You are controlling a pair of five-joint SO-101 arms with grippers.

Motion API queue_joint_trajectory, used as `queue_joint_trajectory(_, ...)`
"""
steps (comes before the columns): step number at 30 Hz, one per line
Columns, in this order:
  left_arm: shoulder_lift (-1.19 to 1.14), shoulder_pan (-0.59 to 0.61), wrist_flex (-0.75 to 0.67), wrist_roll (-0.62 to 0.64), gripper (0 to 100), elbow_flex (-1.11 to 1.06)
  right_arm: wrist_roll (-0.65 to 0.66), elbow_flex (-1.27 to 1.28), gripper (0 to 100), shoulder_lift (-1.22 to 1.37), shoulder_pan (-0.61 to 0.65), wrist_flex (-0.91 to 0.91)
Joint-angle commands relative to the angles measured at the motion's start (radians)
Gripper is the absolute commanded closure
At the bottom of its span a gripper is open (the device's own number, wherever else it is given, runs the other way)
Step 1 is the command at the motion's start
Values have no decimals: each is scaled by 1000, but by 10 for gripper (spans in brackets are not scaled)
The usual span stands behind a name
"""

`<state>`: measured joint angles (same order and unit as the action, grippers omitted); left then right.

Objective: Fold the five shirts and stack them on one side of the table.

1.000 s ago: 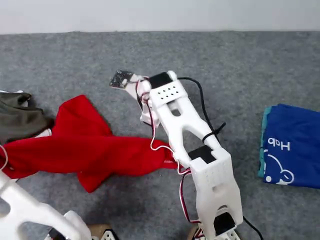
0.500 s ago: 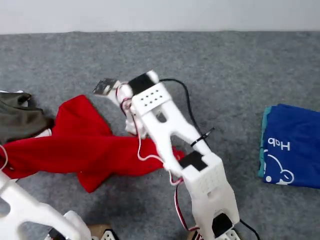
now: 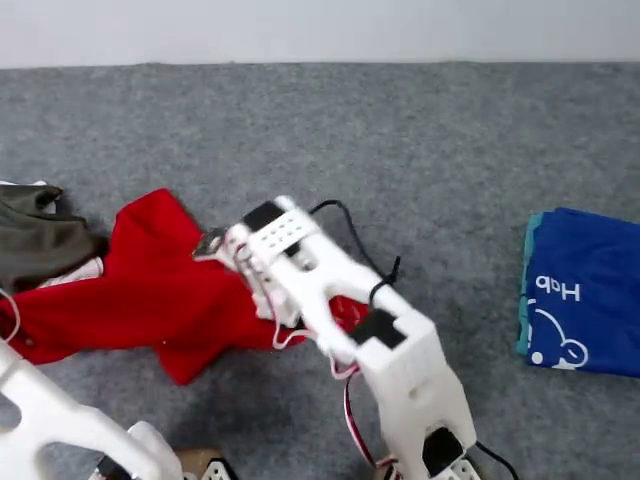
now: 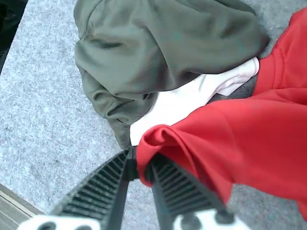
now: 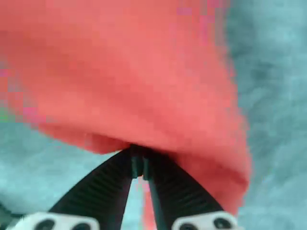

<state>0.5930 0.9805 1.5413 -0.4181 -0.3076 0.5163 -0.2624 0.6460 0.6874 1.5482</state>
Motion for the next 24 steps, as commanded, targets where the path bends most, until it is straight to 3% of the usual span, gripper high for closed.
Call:
queue_joint_trajectory(1,8,2,-9,11,987,8,52,-118,990,41,-116,-73)
queue_joint_trajectory(10,8,-21,-5,9,987,4,187,-626,990,231,-257,-73)
queue_joint_trajectory(14,8,-92,41,8,987,5,193,-832,990,315,-254,-24)
queue_joint_trajectory(21,8,-114,41,12,987,4,184,-1062,990,355,-182,254)
queue_joint_trajectory(24,3,-112,41,12,987,4,98,-1065,990,315,-179,251)
